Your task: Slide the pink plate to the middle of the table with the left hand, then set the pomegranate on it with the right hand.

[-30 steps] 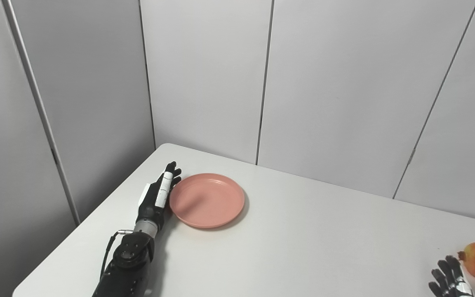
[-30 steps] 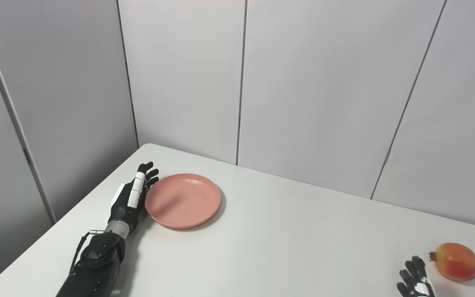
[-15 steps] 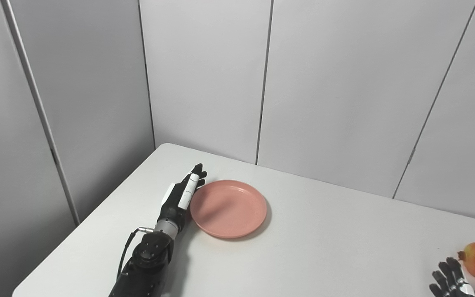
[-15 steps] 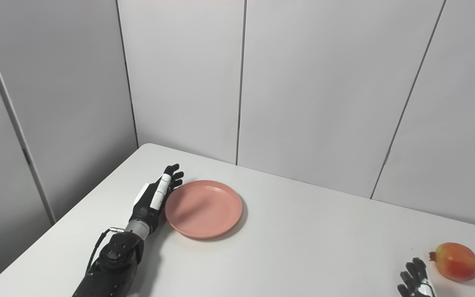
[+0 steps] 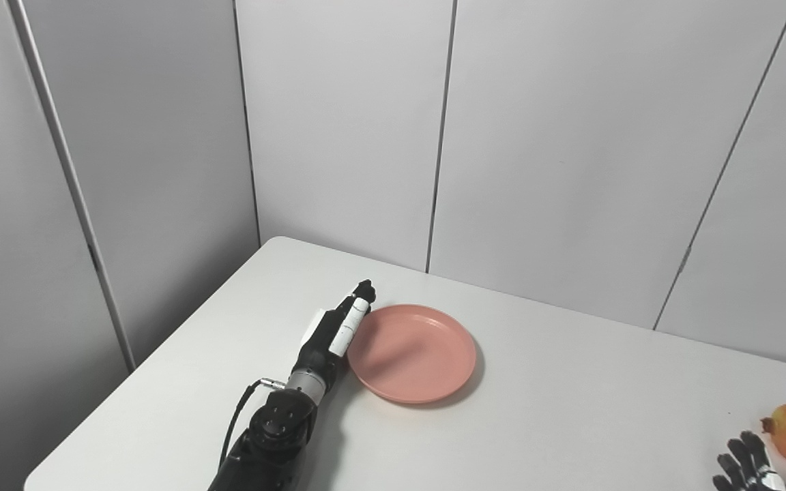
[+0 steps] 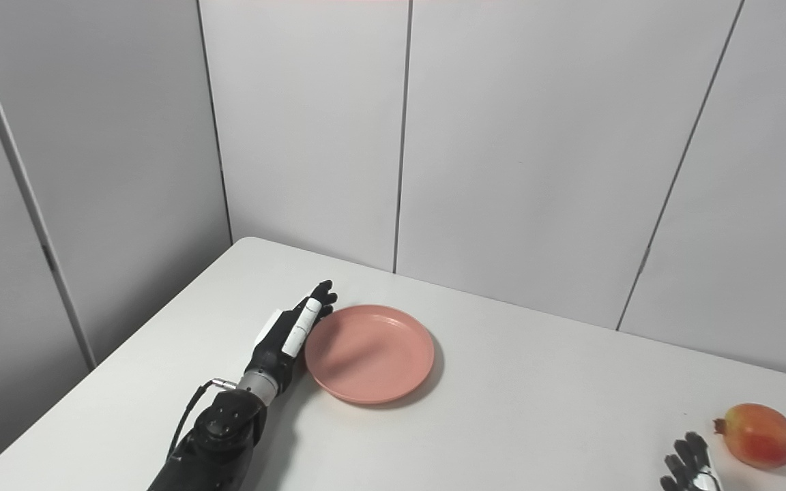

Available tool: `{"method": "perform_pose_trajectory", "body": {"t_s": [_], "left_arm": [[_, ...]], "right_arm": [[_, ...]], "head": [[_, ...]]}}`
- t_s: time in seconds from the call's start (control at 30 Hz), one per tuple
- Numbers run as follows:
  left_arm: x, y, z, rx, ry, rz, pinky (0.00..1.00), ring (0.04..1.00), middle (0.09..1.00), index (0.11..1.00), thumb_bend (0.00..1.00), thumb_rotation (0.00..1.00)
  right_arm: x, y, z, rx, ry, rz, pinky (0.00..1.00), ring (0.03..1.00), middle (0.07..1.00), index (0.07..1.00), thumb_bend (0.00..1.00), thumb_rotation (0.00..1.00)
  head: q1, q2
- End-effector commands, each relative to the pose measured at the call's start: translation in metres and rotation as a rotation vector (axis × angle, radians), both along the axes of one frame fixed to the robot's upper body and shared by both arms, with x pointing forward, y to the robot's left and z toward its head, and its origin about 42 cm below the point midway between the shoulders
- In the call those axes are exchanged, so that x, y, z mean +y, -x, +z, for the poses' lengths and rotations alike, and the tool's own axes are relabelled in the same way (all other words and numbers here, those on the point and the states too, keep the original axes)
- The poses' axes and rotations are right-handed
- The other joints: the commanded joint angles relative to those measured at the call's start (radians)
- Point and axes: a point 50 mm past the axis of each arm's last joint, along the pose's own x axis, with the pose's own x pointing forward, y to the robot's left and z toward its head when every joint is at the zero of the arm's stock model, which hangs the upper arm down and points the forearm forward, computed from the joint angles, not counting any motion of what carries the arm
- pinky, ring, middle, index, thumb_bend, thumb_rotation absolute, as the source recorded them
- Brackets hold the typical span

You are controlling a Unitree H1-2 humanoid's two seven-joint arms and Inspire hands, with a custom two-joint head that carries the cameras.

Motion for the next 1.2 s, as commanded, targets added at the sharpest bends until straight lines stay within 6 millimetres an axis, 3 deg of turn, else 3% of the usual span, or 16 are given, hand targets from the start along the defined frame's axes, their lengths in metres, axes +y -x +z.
{"method": "perform_pose_trajectory", "body": {"t_s": [0.0, 0.13, 0.33, 0.67, 0.97, 1.17], "left_arm": [[-0.008, -0.013, 0.021, -0.076, -0.021, -0.026, 0.93, 0.941, 0.936, 0.94, 0.83, 1.0], [-0.014, -0.012, 0.022, -0.068, -0.035, -0.039, 0.94, 0.942, 0.942, 0.946, 0.83, 1.0], [-0.024, -0.01, 0.021, -0.068, -0.028, -0.074, 0.95, 0.953, 0.948, 0.948, 0.82, 1.0], [-0.043, -0.016, 0.026, -0.082, -0.008, -0.077, 0.96, 0.955, 0.94, 0.937, 0.84, 1.0], [-0.051, -0.022, 0.028, -0.09, 0.004, -0.102, 0.93, 0.945, 0.939, 0.934, 0.84, 1.0], [-0.054, -0.019, 0.028, -0.097, 0.053, -0.124, 0.95, 0.948, 0.948, 0.941, 0.85, 1.0]], "right_arm": [[0.0, -0.005, 0.018, -0.09, 0.0, 0.006, 1.0, 1.0, 1.0, 1.0, 0.43, 0.96], [0.004, -0.003, 0.021, -0.08, -0.009, -0.001, 1.0, 1.0, 1.0, 1.0, 0.41, 0.93], [0.006, -0.002, 0.016, -0.089, -0.004, -0.029, 1.0, 1.0, 1.0, 1.0, 0.38, 0.93], [0.001, 0.001, 0.013, -0.082, -0.004, -0.02, 1.0, 1.0, 1.0, 1.0, 0.41, 0.91], [0.006, -0.005, 0.005, -0.089, 0.003, -0.018, 1.0, 1.0, 1.0, 1.0, 0.5, 0.89], [0.017, -0.012, -0.005, -0.099, -0.001, -0.003, 1.0, 1.0, 1.0, 1.0, 0.62, 0.87]], "head": [[-0.004, 0.003], [-0.019, 0.008], [-0.062, -0.016], [-0.08, 0.012], [-0.143, 0.041], [-0.237, 0.064]]}}
